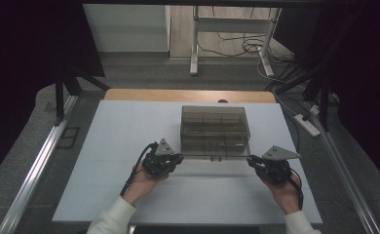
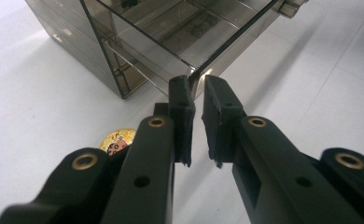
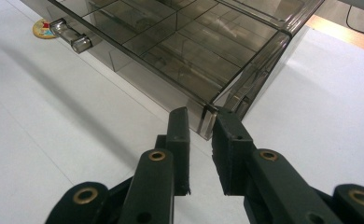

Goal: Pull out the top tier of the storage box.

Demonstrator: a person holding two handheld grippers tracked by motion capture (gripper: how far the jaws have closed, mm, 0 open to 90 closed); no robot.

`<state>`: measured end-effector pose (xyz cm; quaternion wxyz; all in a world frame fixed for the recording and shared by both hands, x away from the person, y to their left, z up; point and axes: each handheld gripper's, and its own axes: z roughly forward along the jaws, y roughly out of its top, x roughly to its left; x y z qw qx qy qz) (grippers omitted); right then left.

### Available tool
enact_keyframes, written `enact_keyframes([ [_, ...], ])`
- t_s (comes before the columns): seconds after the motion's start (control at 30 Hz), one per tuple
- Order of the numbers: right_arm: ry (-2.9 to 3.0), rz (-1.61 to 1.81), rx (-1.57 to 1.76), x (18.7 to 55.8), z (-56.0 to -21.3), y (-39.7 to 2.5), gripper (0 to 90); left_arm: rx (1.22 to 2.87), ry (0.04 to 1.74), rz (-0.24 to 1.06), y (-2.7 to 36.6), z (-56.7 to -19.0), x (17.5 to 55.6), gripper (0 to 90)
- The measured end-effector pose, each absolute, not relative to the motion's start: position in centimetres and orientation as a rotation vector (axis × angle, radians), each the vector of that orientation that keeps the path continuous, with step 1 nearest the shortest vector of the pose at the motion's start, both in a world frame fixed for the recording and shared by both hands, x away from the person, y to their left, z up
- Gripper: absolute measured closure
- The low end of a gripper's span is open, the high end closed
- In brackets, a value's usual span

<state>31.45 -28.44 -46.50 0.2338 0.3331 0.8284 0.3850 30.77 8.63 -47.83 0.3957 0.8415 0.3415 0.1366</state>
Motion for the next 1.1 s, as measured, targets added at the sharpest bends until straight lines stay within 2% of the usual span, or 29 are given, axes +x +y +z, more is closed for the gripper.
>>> enact_keyframes([
  [1.1,2.286,1.046,0.905,30.76,-46.70,-28.50,76.6,2.152,0.856,0.342,8.57,-48.16,30.24,80.5],
])
